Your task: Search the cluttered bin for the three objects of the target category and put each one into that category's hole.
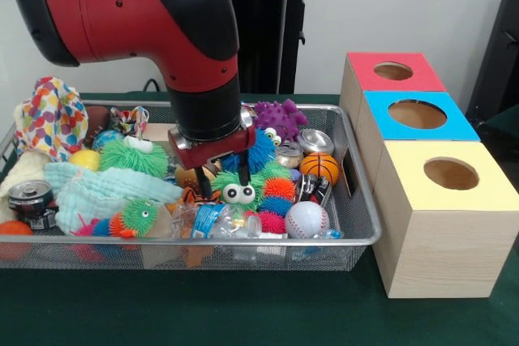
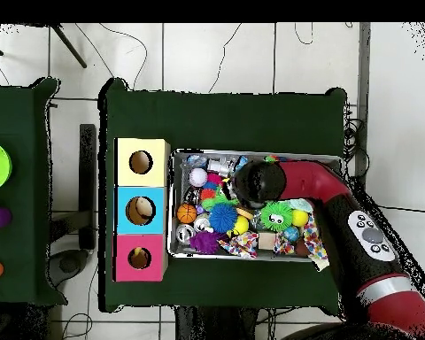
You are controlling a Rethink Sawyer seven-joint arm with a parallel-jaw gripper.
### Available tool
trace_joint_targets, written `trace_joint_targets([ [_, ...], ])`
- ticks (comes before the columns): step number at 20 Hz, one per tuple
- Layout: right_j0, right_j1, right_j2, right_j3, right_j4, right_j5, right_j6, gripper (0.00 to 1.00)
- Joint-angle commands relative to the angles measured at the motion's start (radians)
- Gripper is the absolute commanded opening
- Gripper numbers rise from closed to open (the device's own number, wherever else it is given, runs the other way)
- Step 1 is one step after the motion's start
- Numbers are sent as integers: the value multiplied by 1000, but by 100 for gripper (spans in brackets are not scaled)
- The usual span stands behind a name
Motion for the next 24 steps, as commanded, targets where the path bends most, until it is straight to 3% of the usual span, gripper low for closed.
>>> trace_joint_targets([
  [1, 40, -6, 20, -62, -88, 40, -190, 100],
  [7, 64, -4, -27, -86, -167, 35, -186, 100],
  [24, 49, -5, -27, -111, -207, 53, -202, 100],
])
